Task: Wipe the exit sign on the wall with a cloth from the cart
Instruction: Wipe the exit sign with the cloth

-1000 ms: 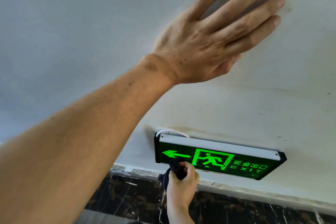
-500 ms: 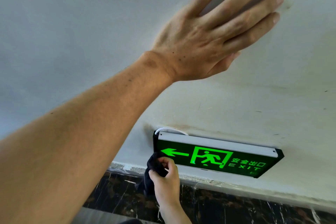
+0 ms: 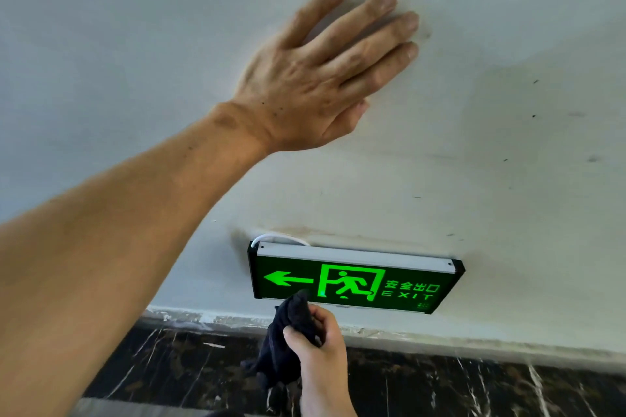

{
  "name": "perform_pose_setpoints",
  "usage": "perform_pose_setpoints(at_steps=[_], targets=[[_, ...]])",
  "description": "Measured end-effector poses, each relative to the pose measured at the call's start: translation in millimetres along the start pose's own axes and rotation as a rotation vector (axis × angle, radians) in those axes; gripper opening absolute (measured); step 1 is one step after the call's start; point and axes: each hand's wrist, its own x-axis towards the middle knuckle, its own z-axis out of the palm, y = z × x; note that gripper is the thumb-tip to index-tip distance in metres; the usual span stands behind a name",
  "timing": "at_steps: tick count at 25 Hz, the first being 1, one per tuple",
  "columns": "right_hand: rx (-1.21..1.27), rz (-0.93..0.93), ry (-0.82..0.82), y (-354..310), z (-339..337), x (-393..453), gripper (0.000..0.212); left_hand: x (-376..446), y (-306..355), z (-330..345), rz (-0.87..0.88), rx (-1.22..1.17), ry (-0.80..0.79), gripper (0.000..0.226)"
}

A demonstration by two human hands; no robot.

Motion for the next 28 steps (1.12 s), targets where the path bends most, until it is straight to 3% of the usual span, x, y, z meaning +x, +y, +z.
perform_pose_setpoints(at_steps=[4,7,9,13,16,20,24,26,28], targets=[[0.247,0.105,-0.048,-29.5,-20.5,-13.8,0.032,-4.6,3.4,-16.6,-0.028,-0.212,-0.113,0.061],[0.378,0.125,-0.114,-54.2,-35.8,-25.1,0.042,-27.3,41.5,-45.6,-0.193,-0.416,-0.172,0.057],[0.439,0.137,-0.126,-66.9,-44.1,-30.0,0.046,-53.1,86.1,-68.4,-0.463,-0.615,-0.261,0.053],[0.502,0.186,-0.172,-83.5,-53.5,-36.0,0.037,-99.6,165.2,-108.0,-1.250,-1.195,-0.680,0.041],[0.413,0.185,-0.153,-82.3,-58.3,-36.2,0.039,-120.8,198.2,-120.3,-1.480,-1.566,-0.825,0.036],[0.274,0.186,-0.217,-77.4,-55.6,-39.3,0.053,-141.3,207.8,-125.9,-1.690,-1.692,-0.771,0.044],[0.024,0.152,-0.342,-77.6,-50.7,-45.2,0.055,-153.7,213.5,-127.8,-2.009,-1.720,-0.608,0.045],[-0.205,0.048,-0.373,-81.9,-48.7,-48.6,0.047,-157.2,217.1,-128.1,-2.187,-1.708,-0.497,0.050],[-0.410,-0.121,-0.392,-93.3,-45.2,-52.0,0.050,-160.2,215.9,-128.0,-2.350,-1.657,-0.365,0.036]])
